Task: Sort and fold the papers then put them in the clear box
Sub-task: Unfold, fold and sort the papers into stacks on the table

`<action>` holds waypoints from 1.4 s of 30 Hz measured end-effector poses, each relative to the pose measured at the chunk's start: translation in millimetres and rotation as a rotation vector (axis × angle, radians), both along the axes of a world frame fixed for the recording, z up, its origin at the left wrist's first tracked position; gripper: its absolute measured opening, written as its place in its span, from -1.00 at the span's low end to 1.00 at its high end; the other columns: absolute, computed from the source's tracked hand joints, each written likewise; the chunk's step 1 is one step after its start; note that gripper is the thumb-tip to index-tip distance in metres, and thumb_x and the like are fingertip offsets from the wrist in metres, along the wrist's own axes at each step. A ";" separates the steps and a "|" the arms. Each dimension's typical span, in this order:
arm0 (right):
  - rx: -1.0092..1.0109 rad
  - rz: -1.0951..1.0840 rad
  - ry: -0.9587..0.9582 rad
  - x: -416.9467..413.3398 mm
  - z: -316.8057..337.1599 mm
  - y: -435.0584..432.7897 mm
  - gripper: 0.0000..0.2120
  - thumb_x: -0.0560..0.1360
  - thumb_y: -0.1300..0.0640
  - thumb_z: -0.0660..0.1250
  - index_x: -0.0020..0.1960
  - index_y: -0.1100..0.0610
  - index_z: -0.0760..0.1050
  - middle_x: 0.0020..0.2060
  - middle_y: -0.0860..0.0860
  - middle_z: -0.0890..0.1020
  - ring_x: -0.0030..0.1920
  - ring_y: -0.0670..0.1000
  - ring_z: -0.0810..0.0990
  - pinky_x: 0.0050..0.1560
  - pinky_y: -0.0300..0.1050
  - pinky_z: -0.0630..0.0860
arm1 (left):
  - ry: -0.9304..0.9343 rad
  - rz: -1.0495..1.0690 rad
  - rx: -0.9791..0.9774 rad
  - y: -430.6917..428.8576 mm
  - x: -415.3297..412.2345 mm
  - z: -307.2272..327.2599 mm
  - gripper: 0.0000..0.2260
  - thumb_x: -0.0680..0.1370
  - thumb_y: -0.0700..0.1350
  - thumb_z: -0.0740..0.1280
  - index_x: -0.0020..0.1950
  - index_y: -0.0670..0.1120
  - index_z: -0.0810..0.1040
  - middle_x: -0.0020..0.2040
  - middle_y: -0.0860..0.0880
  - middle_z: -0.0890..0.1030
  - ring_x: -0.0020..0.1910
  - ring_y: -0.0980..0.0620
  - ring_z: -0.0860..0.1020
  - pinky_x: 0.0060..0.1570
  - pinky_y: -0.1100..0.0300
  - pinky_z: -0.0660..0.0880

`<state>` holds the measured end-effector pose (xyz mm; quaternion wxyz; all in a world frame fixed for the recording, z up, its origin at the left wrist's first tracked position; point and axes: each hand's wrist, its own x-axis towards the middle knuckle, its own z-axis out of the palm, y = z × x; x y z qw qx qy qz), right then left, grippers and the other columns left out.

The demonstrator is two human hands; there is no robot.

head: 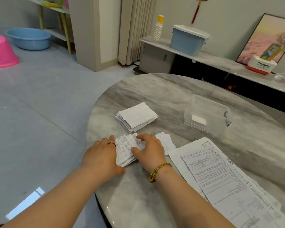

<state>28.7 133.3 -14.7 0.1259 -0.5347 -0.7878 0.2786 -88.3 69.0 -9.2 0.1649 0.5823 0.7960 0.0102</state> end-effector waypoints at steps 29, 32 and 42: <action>0.040 -0.311 0.161 115.7 25.5 -9.9 -0.79 0.52 0.16 0.24 0.14 0.10 0.50 0.12 -0.04 0.55 0.01 -0.06 0.40 0.18 -0.15 0.37 | -0.122 -0.080 0.183 -12.1 23.6 23.9 -0.37 0.48 0.26 0.19 0.45 -0.02 0.18 0.42 0.06 0.27 0.40 0.04 0.24 0.28 0.21 0.26; 0.038 -0.378 0.086 147.4 22.9 -8.4 -0.80 0.52 0.18 0.25 0.13 0.11 0.52 0.14 0.00 0.54 0.06 -0.01 0.42 0.14 -0.16 0.36 | -0.086 -0.130 0.070 -13.0 33.4 19.3 -0.48 0.51 0.24 0.15 0.38 -0.02 0.30 0.38 0.04 0.32 0.35 0.05 0.30 0.22 0.22 0.31; -0.134 -0.506 -0.342 205.0 22.5 -0.9 -0.37 0.45 -0.07 0.33 0.43 0.07 0.17 0.38 0.06 0.34 0.38 0.12 0.29 0.32 -0.04 0.27 | 0.014 -0.210 -0.019 -11.1 38.0 14.4 -0.51 0.53 0.18 0.18 0.35 -0.07 0.34 0.32 0.01 0.39 0.31 0.04 0.37 0.20 0.24 0.33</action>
